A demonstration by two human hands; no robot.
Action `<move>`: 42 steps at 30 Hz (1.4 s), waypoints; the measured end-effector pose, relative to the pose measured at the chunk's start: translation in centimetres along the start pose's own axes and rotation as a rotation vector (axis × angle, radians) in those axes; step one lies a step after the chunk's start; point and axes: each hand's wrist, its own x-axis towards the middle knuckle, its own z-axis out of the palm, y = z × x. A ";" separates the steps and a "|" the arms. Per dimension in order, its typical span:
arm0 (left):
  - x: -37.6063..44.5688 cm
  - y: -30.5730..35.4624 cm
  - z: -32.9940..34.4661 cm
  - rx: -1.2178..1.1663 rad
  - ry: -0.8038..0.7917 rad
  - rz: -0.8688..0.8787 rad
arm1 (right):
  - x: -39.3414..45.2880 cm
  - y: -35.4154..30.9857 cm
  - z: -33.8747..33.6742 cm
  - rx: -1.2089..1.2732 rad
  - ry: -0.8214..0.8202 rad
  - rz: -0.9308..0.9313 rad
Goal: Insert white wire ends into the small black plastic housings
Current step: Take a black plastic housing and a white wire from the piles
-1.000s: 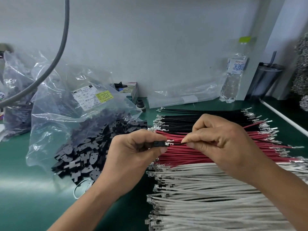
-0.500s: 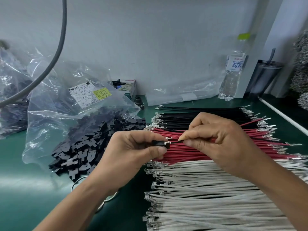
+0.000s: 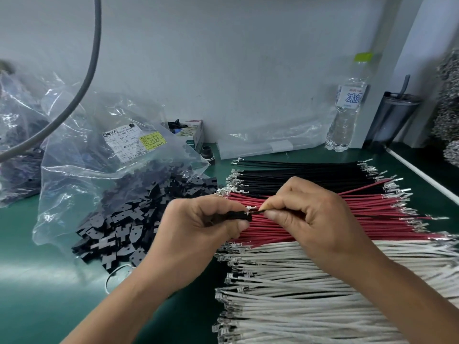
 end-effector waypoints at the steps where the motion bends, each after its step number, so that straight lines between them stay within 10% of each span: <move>1: -0.1 0.0 0.1 0.027 -0.004 0.013 | -0.1 -0.1 0.2 -0.021 0.002 -0.014; 20: 0.0 0.2 0.5 -0.006 0.005 0.024 | 0.5 -1.4 0.7 -0.131 0.076 -0.102; 25: 0.6 0.2 0.3 -0.119 0.129 -0.040 | 0.8 -0.8 0.0 -0.450 0.365 -0.263; 32: 0.6 0.5 0.1 -0.282 0.198 -0.159 | 0.8 0.7 1.8 -0.474 0.007 0.004; 42: 0.7 0.4 -0.3 -0.359 0.163 -0.214 | 0.3 0.6 -0.7 -0.392 0.180 -0.163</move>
